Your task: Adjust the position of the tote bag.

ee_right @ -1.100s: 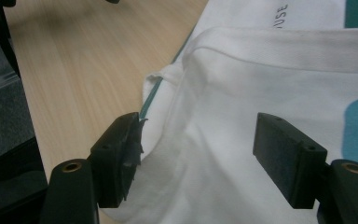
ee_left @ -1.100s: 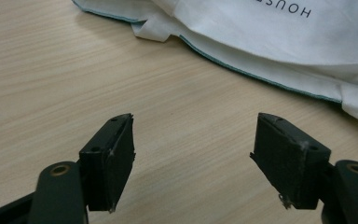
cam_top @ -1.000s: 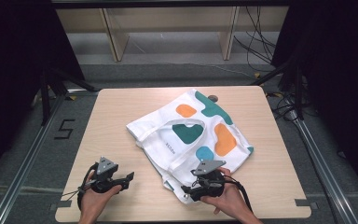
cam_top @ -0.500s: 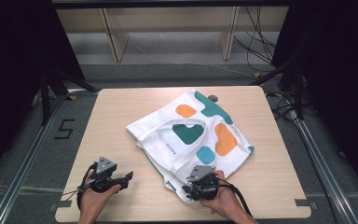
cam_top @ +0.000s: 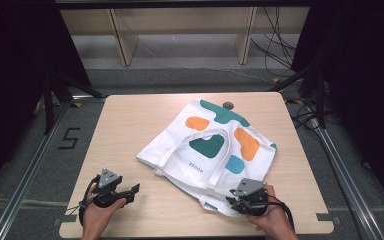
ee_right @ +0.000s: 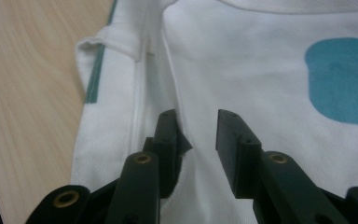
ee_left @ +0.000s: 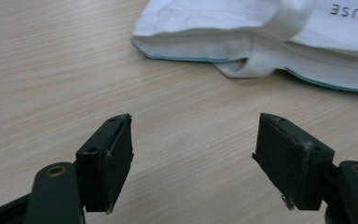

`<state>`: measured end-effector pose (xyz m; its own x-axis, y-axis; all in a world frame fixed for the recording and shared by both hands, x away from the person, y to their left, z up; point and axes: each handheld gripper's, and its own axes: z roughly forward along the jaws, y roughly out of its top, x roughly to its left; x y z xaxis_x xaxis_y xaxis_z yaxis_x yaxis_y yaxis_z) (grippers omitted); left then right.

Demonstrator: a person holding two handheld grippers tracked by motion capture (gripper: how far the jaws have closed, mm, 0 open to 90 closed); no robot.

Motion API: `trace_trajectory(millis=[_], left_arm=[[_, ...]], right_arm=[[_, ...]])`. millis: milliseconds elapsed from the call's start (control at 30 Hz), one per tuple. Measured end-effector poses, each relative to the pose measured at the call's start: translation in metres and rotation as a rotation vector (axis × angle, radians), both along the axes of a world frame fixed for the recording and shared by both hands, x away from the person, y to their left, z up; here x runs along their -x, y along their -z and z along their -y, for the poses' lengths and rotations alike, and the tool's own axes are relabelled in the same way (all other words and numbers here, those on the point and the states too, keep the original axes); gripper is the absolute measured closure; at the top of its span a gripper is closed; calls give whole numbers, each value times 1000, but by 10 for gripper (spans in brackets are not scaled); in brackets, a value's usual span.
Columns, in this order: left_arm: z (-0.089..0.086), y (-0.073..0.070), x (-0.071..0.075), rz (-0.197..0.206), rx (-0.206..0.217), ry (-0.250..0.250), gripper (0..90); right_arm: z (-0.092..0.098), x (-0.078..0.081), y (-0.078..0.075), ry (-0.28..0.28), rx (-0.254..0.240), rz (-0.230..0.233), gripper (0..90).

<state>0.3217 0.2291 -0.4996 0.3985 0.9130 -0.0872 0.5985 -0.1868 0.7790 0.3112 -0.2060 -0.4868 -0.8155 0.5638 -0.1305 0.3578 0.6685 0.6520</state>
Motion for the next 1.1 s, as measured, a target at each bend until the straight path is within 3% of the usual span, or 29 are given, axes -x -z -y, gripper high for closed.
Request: trace_trajectory(millis=[67,133,200,300,333,400,433,533,567,633,667,767,833,900,933,1100], left_arm=[[0,0,0,-1,-23,3,268],[3,1,0,1,-14,-3,268],[3,0,-2,-15,-48,38,268],[13,2,-6,-13,-59,54,269],[15,2,-8,-26,-82,89,269],[22,3,-11,-12,-85,109,271],[24,3,-12,-24,-108,114,274],[33,7,-19,1,-118,102,305],[32,6,-21,1,-159,115,324],[36,8,-27,14,-152,109,355],[37,8,-31,24,-173,118,366],[43,13,-37,17,-182,139,401],[48,14,-38,19,-189,151,409],[50,13,-39,36,-228,176,408],[52,13,-38,30,-213,172,407],[56,14,-40,36,-234,186,409]], right_arm=[[13,2,0,35,-6,1,689],[25,3,0,62,-4,5,678],[36,3,1,87,0,13,669],[51,3,2,127,5,16,662],[51,3,2,127,5,16,662],[54,3,2,136,2,13,663],[56,2,3,139,2,8,662],[56,2,3,137,6,10,664],[56,1,3,137,6,9,667],[56,1,3,132,6,9,690],[57,1,3,134,7,0,705],[59,-1,2,136,6,-2,748],[62,-2,3,142,4,-2,763],[64,-3,2,142,8,-1,773],[65,-4,2,147,5,3,777],[69,-6,2,151,3,1,783]])
